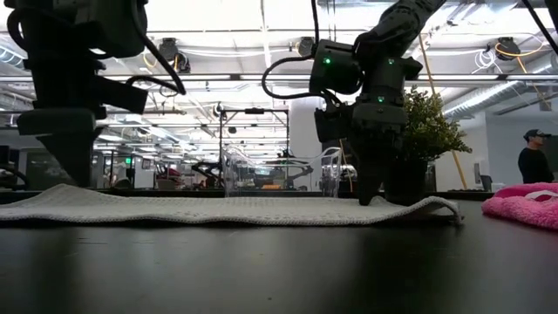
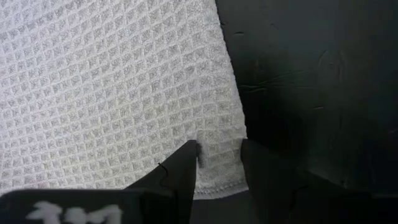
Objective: Fold microfiber towels
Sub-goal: Fold the left gray towel
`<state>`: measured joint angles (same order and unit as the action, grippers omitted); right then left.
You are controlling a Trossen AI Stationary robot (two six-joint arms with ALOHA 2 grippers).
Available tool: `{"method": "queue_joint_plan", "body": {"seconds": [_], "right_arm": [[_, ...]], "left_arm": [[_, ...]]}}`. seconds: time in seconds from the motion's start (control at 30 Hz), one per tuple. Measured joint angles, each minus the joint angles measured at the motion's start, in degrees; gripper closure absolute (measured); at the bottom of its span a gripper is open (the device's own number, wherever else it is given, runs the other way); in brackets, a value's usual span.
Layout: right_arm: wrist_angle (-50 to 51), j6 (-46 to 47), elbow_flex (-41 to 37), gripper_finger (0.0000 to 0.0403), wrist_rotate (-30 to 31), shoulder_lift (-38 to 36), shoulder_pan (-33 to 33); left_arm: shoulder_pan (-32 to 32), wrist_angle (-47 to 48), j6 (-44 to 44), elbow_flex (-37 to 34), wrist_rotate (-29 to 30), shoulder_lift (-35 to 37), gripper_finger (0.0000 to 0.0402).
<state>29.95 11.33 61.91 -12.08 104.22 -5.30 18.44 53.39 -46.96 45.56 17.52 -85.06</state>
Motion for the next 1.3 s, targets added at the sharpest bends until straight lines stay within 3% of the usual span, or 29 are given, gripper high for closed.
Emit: {"method": "queue_joint_plan", "body": {"seconds": [0.37,0.63,0.83,1.03,1.17,1.3], "right_arm": [[0.0,0.0,0.0,0.0277,0.0,0.1,0.0],[0.0,0.0,0.0,0.0277,0.1,0.1,0.0],[-0.1,0.0,0.0,0.0277,0.2,0.1,0.0],[-0.1,0.0,-0.1,0.0277,0.2,0.1,0.0],[-0.2,0.0,-0.1,0.0277,0.2,0.1,0.0],[-0.5,0.0,-0.1,0.0277,0.1,0.2,0.0]], "left_arm": [[0.1,0.1,0.2,0.0,0.6,0.0,0.0366],[2.2,-3.6,3.9,0.0,-2.4,0.0,0.0366],[3.5,-5.4,4.9,-0.1,0.0,-0.2,0.0366],[3.3,-5.3,2.2,-5.5,0.1,-0.2,0.0366],[3.3,-3.3,-0.7,-7.9,-0.3,0.0,0.0366],[3.3,3.4,-0.5,-5.9,-0.3,0.5,0.0366]]}}
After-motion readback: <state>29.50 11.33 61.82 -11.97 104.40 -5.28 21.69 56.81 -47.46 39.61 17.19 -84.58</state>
